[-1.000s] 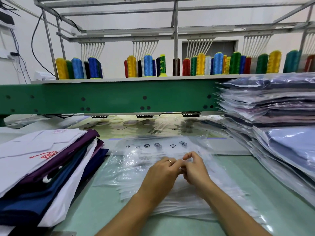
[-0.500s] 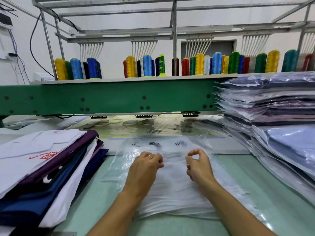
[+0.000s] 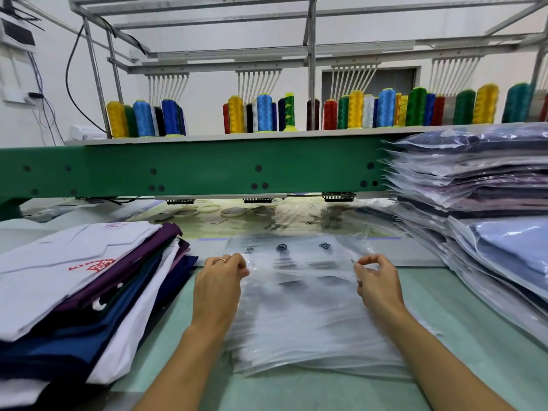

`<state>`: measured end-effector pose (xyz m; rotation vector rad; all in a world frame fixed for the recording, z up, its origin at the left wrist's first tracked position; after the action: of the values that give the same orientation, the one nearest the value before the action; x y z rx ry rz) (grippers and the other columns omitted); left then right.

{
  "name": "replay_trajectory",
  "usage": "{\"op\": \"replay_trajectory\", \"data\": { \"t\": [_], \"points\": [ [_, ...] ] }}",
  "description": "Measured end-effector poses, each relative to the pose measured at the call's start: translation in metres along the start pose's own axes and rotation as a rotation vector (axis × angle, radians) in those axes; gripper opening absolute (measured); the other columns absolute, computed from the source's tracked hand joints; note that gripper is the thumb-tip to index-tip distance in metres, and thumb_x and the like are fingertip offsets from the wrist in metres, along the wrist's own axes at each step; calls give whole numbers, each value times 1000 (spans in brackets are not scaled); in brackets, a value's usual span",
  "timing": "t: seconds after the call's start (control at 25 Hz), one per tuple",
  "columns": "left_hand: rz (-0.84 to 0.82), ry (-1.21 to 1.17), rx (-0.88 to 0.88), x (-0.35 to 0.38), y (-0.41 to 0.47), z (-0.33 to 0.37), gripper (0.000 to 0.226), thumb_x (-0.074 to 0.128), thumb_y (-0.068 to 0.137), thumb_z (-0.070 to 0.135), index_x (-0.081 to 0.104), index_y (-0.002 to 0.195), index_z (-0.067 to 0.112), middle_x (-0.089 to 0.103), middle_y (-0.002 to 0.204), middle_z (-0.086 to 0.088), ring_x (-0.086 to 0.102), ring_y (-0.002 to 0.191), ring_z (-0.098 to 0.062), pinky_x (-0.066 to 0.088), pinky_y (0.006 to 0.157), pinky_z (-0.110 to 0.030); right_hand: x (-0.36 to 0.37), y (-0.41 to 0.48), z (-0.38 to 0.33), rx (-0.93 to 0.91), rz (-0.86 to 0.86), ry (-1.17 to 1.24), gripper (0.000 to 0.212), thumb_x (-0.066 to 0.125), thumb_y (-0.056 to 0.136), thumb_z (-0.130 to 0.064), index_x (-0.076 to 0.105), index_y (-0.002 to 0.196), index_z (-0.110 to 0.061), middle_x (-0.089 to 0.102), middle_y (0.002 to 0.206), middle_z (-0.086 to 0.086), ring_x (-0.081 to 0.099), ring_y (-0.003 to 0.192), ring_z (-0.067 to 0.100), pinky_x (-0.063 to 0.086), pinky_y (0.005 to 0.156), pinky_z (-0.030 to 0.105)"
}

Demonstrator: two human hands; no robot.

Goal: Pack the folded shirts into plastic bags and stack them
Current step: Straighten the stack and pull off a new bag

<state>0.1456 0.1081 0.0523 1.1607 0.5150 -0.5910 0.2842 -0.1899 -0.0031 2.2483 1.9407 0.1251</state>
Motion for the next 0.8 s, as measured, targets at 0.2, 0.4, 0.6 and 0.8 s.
{"op": "replay_trajectory", "data": {
  "t": [0.2,0.4,0.6,0.8],
  "points": [
    [39,-56,-162,-8,1,-26,6,64,97,7,66,93,12,70,84,2,54,93,-25,46,63,-38,-16,12,8,2,119,4,13,62,91,-12,58,85,-22,55,50,-5,45,38,14,34,42,26],
    [52,-60,-260,-11,2,-44,9,60,97,3,65,92,9,69,89,-1,57,93,-27,36,58,-34,-20,15,13,8,163,23,11,64,89,-13,59,84,-22,59,54,-4,47,38,14,36,43,25],
    [-294,36,-35,26,-3,-27,18,60,100,31,57,117,28,65,114,10,56,110,-20,49,88,-38,-19,13,18,81,105,109,14,59,91,-5,57,88,-18,51,53,0,38,40,14,29,39,22],
    [-300,0,-43,31,-4,-21,15,72,88,40,63,80,30,66,79,18,60,77,-2,44,61,-24,-15,7,14,77,59,77,8,58,92,-7,59,93,-14,51,57,2,39,43,17,31,41,25]
  ]
}}
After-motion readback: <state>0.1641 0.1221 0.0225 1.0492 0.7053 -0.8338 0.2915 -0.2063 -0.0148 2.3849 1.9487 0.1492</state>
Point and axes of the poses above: each hand's wrist, its own y-axis towards the middle knuckle, its own x-axis out of the palm, z = x × y, the point moved 8 cm from there along y, towards the middle knuckle
